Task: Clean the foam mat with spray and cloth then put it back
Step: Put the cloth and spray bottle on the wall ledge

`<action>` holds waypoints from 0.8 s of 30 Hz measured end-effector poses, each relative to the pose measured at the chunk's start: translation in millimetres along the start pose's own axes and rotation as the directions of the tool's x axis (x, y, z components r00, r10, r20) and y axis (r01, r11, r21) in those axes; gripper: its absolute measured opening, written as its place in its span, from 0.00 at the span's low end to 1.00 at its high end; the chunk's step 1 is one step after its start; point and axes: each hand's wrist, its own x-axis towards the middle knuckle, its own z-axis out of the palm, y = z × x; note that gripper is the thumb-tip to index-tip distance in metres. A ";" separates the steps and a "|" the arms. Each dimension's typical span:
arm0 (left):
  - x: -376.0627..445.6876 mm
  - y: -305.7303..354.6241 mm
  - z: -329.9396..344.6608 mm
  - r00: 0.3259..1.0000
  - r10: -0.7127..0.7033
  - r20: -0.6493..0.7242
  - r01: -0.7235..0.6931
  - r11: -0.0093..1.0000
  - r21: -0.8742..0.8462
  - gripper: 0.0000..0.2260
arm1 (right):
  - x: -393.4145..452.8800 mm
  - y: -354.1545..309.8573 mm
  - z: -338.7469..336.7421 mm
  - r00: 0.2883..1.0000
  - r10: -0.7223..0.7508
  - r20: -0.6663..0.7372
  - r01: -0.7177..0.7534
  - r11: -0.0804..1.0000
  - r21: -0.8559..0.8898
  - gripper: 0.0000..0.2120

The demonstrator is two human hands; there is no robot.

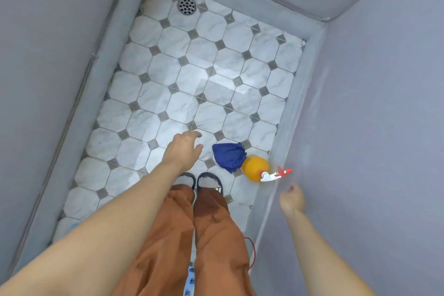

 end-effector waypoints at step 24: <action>215.5 -7.7 287.2 0.972 0.121 0.201 -0.205 0.853 0.480 0.14 | 139.0 38.1 159.3 0.910 -0.167 -0.379 0.357 0.780 0.514 0.08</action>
